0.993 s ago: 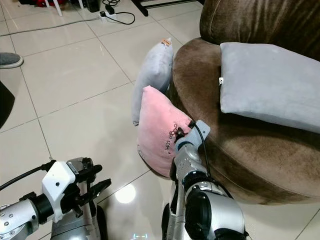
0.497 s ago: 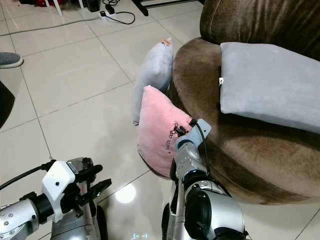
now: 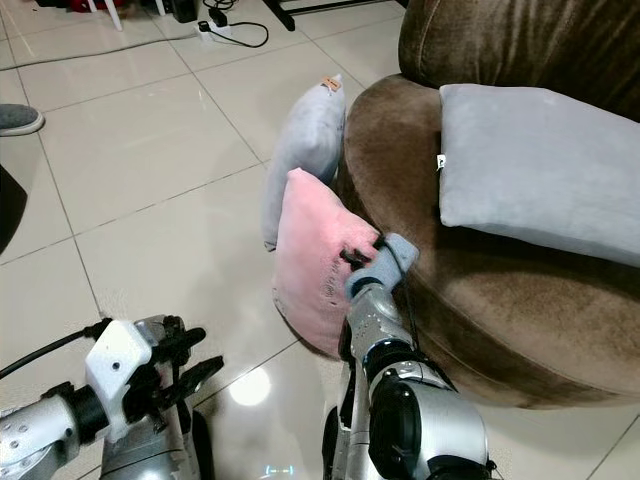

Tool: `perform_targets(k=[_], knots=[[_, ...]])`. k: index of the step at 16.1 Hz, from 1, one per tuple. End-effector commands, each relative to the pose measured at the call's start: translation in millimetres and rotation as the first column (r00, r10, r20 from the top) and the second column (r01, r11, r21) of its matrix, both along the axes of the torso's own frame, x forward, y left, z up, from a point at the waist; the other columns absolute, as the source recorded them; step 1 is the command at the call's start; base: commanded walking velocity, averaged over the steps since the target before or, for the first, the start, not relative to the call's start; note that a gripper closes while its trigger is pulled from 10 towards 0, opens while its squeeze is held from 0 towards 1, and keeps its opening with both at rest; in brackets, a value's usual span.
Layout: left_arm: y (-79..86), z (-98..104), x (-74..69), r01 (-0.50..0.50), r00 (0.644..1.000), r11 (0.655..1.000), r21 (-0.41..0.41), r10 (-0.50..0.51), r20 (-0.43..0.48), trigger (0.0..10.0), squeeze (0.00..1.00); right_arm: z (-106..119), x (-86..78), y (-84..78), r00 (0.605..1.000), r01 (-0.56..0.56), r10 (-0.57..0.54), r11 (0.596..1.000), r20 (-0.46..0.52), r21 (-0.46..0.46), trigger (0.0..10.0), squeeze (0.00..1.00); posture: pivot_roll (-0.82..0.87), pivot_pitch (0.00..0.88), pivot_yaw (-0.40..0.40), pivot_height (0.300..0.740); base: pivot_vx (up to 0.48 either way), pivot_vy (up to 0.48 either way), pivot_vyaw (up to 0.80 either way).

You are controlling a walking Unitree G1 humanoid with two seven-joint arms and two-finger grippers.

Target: Move the pillow to the sofa from floor

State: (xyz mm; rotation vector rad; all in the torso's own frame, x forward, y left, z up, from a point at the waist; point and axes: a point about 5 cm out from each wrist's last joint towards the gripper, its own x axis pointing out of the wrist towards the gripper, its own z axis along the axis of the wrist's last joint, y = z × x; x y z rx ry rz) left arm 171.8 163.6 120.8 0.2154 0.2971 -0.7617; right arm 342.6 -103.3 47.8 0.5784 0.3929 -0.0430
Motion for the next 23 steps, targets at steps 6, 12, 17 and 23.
perform_targets(k=[6, 12, 17, 23], knots=[[-1.0, -7.0, 13.8, -0.042, 0.998, 0.999, 0.002, 0.042, 0.04, 10.0, 0.0, -2.0, -12.0, -17.9, 0.952, -0.257, 0.269, 0.962, 0.146, -0.097, 0.0, 0.0, 0.06, 0.0, -0.083, 0.436, 0.0, 0.0, 0.0], [7.8, -12.2, 36.2, -0.138, 0.984, 0.99, -0.005, 0.137, 0.111, 10.0, 0.0, 48.7, -31.4, -33.2, 0.89, -0.247, 0.258, 0.966, 0.375, -0.077, 0.0, 0.0, 0.0, 0.0, -0.027, 0.436, 0.0, 0.0, 0.0], [12.3, -3.5, 54.0, -0.215, 0.959, 0.975, -0.066, 0.223, 0.174, 10.0, 0.0, 98.4, -57.4, -32.6, 0.806, -0.327, 0.32, 0.942, 0.497, -0.076, 10.0, 0.0, -0.01, 0.0, -0.014, 0.436, 0.0, 0.0, 0.0], [22.5, -2.9, 71.6, -0.214, 0.956, 0.977, 0.018, 0.205, 0.212, 10.0, 0.0, 60.0, -56.1, -38.0, 0.922, -0.265, 0.331, 0.918, 0.203, -0.297, 10.0, 1.0, 0.01, 0.0, 0.022, 0.436, 0.0, 0.0, 0.0]])
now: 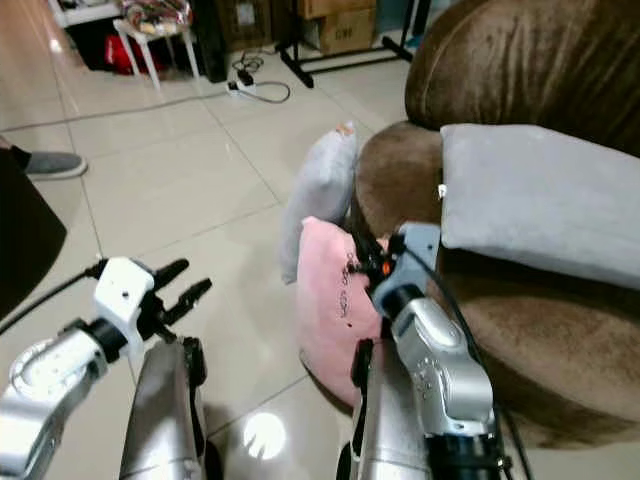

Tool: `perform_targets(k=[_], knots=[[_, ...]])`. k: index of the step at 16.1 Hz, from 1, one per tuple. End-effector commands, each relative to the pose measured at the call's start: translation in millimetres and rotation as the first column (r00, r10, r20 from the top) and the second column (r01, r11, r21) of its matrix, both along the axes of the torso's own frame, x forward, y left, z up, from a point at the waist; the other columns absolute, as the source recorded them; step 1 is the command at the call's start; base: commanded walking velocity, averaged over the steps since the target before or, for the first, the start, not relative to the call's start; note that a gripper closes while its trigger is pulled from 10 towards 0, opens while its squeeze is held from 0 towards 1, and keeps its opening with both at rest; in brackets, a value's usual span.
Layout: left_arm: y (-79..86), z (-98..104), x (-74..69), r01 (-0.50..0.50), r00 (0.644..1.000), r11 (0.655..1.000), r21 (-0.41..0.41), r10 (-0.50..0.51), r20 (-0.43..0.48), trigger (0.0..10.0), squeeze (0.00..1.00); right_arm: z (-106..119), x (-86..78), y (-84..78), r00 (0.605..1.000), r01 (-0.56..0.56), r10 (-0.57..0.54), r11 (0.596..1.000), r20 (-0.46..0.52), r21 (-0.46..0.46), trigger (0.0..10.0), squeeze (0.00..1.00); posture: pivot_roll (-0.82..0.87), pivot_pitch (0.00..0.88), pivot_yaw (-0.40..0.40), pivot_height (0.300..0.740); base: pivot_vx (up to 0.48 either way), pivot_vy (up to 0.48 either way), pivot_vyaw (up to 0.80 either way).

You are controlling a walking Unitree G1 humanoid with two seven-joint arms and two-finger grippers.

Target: Move the pillow to the sofa from floor

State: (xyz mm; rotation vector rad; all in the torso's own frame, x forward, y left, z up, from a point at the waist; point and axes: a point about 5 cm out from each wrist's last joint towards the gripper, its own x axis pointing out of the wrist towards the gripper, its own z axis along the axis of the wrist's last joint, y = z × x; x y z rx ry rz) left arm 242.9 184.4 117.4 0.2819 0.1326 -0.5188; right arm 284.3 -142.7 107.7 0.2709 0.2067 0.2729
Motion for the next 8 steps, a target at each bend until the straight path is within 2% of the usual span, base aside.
perform_targets(k=[1, 4, 6, 8], knots=[[2.0, 0.7, 1.0, 0.003, 1.0, 1.0, 0.016, -0.003, 0.003, 10.0, 0.0, -4.9, 2.9, -1.1, 0.999, 0.018, -0.02, 0.999, -0.039, -0.045, 10.0, 1.0, 0.01, 0.0, 0.022, 0.436, 0.0, 0.0, 0.0], [2.5, 0.4, 2.6, 0.014, 1.0, 1.0, 0.022, -0.014, 0.004, 10.0, 0.0, -8.8, 4.4, -1.9, 0.998, 0.028, -0.03, 0.999, -0.048, -0.047, 10.0, 1.0, 0.01, 0.0, 0.025, 0.436, 0.0, 0.0, 0.0], [6.7, -0.9, 9.8, 0.037, 0.999, 0.998, 0.053, -0.037, -0.007, 10.0, 0.0, -15.5, 19.2, 7.2, 0.998, 0.005, -0.009, 0.997, -0.06, -0.072, 10.0, 1.0, 0.01, 0.0, 0.04, 0.436, 0.0, 0.0, 0.0], [7.8, -3.1, 9.2, 0.032, 0.999, 0.998, 0.058, -0.031, -0.014, 10.0, 0.0, -25.0, 25.1, 17.5, 0.996, -0.009, 0.003, 0.997, -0.085, -0.071, 10.0, 1.0, 0.02, 0.0, 0.031, 0.436, 0.0, 0.0, 0.0]])
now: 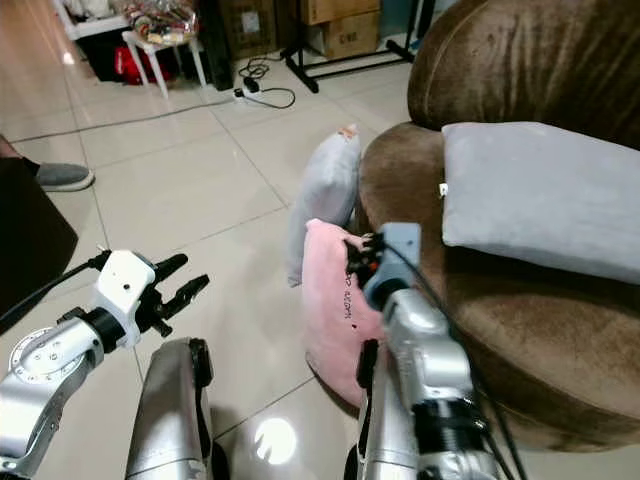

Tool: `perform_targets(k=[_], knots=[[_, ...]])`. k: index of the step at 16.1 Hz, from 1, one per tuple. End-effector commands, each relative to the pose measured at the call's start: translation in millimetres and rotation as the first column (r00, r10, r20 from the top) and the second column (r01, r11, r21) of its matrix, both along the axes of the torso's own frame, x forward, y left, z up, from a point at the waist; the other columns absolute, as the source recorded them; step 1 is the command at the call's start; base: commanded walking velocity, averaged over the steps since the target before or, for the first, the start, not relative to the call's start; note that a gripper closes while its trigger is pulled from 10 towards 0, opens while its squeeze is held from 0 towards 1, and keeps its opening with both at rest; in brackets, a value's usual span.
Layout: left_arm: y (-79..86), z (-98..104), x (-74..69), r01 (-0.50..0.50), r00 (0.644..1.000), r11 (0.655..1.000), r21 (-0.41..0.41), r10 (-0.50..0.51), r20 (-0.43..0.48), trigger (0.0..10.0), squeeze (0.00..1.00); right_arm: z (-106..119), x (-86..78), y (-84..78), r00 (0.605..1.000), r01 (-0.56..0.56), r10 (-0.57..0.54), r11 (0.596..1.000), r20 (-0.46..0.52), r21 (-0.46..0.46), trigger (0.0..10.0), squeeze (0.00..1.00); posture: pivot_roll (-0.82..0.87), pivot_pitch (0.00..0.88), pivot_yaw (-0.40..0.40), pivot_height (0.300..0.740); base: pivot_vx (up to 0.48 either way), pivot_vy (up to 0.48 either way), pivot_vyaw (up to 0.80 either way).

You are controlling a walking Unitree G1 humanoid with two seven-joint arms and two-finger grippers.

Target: Move the pillow to the sofa from floor

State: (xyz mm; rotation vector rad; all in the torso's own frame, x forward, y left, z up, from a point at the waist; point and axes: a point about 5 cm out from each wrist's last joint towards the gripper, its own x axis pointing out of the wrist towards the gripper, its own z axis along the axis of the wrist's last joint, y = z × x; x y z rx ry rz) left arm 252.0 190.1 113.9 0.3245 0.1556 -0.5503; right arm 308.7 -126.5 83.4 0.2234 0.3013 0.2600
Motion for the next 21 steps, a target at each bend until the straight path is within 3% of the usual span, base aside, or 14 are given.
perform_targets(k=[1, 4, 7, 10, 14, 17, 21], knots=[[1.6, -0.1, -0.7, 0.0, 1.0, 1.0, 0.013, 0.0, 0.002, 10.0, 0.0, -2.6, 1.9, 3.6, 1.0, -0.002, 0.002, 1.0, -0.002, -0.016, 10.0, 1.0, 0.02, 0.0, 0.025, 0.436, 0.0, 0.0, 0.0], [-3.9, 1.1, 1.6, 0.002, 1.0, 1.0, 0.004, -0.002, 0.018, 10.0, 0.0, -8.8, 7.2, 21.7, 1.0, -0.026, 0.026, 0.999, -0.006, -0.02, 10.0, 1.0, 0.03, 0.0, -0.013, 0.436, 0.0, 0.0, 0.0], [-11.2, 4.7, -1.3, 0.007, 0.999, 1.0, -0.016, -0.006, 0.042, 10.0, 0.0, -13.7, 9.5, 29.7, 0.999, -0.036, 0.036, 0.999, 0.0, -0.026, 10.0, 1.0, 0.03, 0.0, -0.025, 0.436, 0.0, 0.0, 0.45], [-12.8, 9.6, -4.2, -0.015, 0.998, 0.999, -0.049, 0.018, 0.057, 10.0, 0.0, -4.3, 15.6, 26.4, 0.998, 0.032, -0.032, 0.999, 0.046, -0.01, 10.0, 1.0, 0.02, 0.0, -0.028, 0.436, 0.0, 0.0, 0.44], [-13.8, 8.3, -10.0, -0.023, 0.999, 0.998, -0.05, 0.025, 0.048, 10.0, 0.0, -12.0, 13.3, 17.7, 0.996, 0.086, -0.085, 0.995, 0.026, -0.055, 10.0, 1.0, 0.03, 0.0, -0.037, 0.436, 0.0, 0.0, 0.0], [-13.6, 8.1, -16.3, -0.026, 0.999, 0.999, -0.046, 0.027, 0.034, 10.0, 0.0, -10.9, 17.3, 15.1, 0.993, 0.118, -0.117, 0.993, 0.029, -0.016, 10.0, 1.0, 0.04, 0.0, -0.042, 0.436, 0.0, 0.0, 0.0], [-17.4, 10.4, -17.1, 0.02, 1.0, 0.999, -0.041, -0.019, 0.018, 10.0, 0.0, -14.1, 32.3, 9.6, 0.972, 0.231, -0.234, 0.969, -0.027, -0.089, 10.0, 1.0, 0.03, 0.003, -0.037, 0.436, 0.0, 0.0, 0.0]])
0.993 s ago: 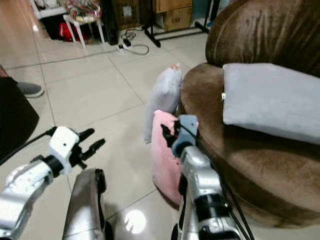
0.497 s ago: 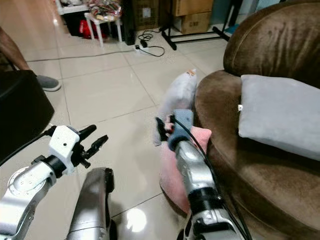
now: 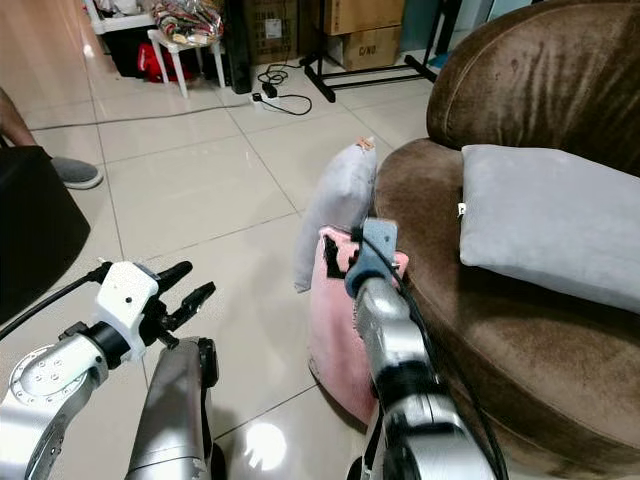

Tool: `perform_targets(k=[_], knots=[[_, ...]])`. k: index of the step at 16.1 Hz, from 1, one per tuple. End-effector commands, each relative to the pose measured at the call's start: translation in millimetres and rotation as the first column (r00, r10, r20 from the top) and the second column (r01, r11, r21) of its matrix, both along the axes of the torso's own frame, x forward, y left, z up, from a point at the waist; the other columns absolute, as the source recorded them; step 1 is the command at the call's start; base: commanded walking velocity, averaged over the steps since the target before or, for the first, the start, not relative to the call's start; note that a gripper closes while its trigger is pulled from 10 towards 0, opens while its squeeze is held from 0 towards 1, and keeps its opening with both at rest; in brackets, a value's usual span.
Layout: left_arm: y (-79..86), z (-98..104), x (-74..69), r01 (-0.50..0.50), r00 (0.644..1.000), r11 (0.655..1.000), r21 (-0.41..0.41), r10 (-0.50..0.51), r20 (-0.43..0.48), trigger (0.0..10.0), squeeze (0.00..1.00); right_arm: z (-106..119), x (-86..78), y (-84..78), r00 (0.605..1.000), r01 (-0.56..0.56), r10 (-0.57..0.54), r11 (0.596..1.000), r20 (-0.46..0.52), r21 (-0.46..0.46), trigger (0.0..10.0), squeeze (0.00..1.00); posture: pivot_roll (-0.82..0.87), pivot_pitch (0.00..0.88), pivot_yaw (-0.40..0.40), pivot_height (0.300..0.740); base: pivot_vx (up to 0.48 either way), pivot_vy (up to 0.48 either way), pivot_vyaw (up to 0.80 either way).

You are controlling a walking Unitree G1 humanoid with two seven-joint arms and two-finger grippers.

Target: Move the pillow to the sofa from floor

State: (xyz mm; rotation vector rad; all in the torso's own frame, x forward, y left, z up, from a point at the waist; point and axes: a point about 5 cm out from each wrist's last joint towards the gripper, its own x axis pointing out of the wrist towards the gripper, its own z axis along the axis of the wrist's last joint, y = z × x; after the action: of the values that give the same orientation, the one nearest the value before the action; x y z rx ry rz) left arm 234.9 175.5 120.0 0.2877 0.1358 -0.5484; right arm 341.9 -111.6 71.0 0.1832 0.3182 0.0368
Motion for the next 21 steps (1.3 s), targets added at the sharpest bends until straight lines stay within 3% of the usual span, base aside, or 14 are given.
perform_targets(k=[1, 5, 8, 10, 14, 15, 16, 17, 21], knots=[[-5.0, 5.6, 2.0, 0.04, 0.999, 0.999, -0.009, -0.04, 0.008, 10.0, 0.0, -1.5, 3.3, -8.5, 0.998, 0.064, -0.064, 0.998, -0.015, -0.023, 10.0, 1.0, 0.02, 0.024, -0.036, 0.436, 0.0, 0.0, 0.0], [-17.0, 9.4, 4.1, 0.107, 0.994, 0.993, -0.041, -0.107, 0.003, 10.0, 0.0, 2.6, 14.9, -23.9, 0.983, 0.179, -0.179, 0.984, -0.042, -0.023, 10.0, 1.0, 0.0, 0.091, -0.051, 0.436, 0.0, 0.0, 0.0], [-21.4, 14.7, 1.7, 0.126, 0.992, 0.99, -0.055, -0.126, 0.012, 10.0, 0.0, 10.7, 20.6, -27.9, 0.981, 0.194, -0.194, 0.981, -0.005, -0.019, 10.0, 1.0, -0.03, 0.128, -0.069, 0.436, 0.0, 0.0, 0.0], [-23.0, 22.1, -2.6, 0.144, 0.989, 0.987, -0.067, -0.142, 0.025, 10.0, 0.0, 18.9, 23.7, -28.9, 0.979, 0.192, -0.195, 0.979, 0.05, 0.063, 10.0, 1.0, -0.04, 0.156, -0.079, 0.436, 0.0, 0.0, 0.0], [-26.5, 37.4, -13.8, 0.162, 0.986, 0.983, -0.088, -0.158, 0.049, 10.0, 0.0, 23.0, 24.1, -28.1, 0.977, 0.181, -0.193, 0.975, 0.088, 0.126, 10.0, 1.0, -0.03, 0.194, -0.089, 0.436, 0.0, 0.0, 0.0], [-27.4, 41.1, -16.7, 0.17, 0.985, 0.981, -0.096, -0.166, 0.049, 10.0, 0.0, 23.4, 24.7, -26.3, 0.977, 0.181, -0.196, 0.972, 0.087, 0.152, 10.0, 0.93, -0.03, 0.206, -0.091, 0.436, 0.0, 0.0, 0.0], [-27.8, 42.7, -18.3, 0.174, 0.984, 0.98, -0.098, -0.17, 0.047, 10.0, 0.0, 23.7, 25.0, -25.5, 0.976, 0.181, -0.197, 0.97, 0.088, 0.161, 10.0, 0.38, -0.02, 0.214, -0.091, 0.436, 0.0, 0.0, 0.0], [-28.0, 45.4, -21.4, 0.179, 0.983, 0.979, -0.101, -0.176, 0.044, 10.0, 0.0, 24.2, 25.4, -24.3, 0.976, 0.182, -0.199, 0.969, 0.089, 0.169, 10.0, 0.0, -0.02, 0.229, -0.091, 0.436, 0.0, 0.0, 0.0], [-28.0, 48.0, -27.1, 0.187, 0.982, 0.977, -0.103, -0.185, 0.028, 10.0, 0.0, 27.2, 27.7, -18.9, 0.973, 0.186, -0.211, 0.958, 0.097, 0.216, 10.0, 0.0, -0.01, 0.247, -0.086, 0.436, 0.0, 0.0, 0.0]])
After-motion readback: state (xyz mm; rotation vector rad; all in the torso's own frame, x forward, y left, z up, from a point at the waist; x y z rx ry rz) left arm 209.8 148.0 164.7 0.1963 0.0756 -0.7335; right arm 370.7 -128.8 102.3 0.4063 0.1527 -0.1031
